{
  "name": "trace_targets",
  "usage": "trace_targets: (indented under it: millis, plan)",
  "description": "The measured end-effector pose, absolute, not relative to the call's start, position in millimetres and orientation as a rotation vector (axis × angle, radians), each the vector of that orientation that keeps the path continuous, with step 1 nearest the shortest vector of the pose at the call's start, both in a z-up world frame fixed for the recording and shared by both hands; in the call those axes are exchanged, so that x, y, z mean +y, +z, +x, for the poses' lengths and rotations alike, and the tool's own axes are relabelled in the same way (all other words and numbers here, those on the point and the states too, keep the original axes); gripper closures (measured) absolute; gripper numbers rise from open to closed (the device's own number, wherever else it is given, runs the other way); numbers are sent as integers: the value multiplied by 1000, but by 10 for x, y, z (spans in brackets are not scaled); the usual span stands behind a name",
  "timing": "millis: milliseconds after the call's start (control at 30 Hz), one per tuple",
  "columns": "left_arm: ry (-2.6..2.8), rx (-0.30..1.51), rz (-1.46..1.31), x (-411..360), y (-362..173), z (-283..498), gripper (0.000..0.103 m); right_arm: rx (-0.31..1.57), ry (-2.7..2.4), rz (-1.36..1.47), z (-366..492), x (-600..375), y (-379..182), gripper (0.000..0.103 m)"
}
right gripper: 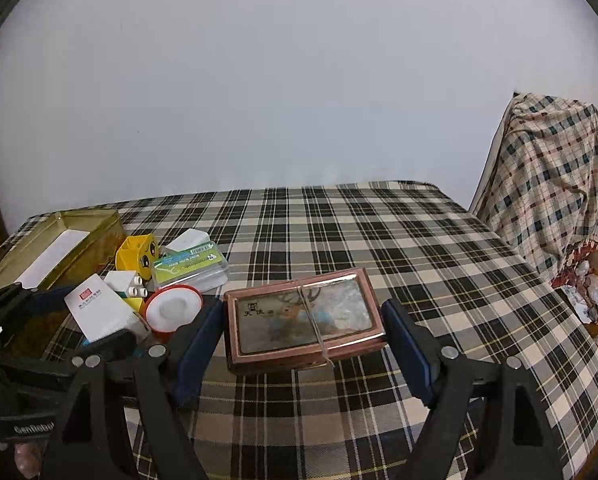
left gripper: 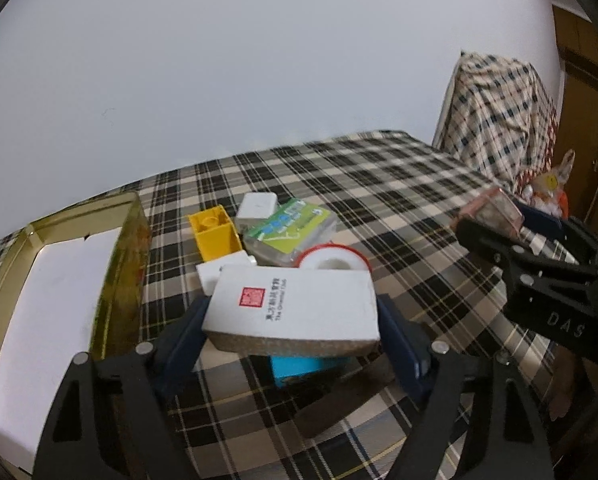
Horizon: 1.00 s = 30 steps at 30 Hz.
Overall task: Organize rigid objects
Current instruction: 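Grasp the white box with the left gripper while the right gripper lifts the tin box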
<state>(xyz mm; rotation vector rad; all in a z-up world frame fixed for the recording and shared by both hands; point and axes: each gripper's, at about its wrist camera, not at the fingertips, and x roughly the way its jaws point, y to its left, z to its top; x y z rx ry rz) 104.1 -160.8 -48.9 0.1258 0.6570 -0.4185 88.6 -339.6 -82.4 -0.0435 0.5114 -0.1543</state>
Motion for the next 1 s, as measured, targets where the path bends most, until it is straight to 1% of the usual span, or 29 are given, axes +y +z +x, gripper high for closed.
trace_targets:
  millis: [300, 667, 1000]
  plan:
    - [-341, 535, 111, -1482, -376, 913, 21, 450, -126, 8, 820, -3375, -782, 21]
    - [-240, 464, 93, -1274, -317, 798, 21, 352, -99, -10, 761, -3182, -738, 21]
    - [-222, 438, 87, -1188, -291, 719, 21, 326, -99, -41, 758, -3112, -739, 21]
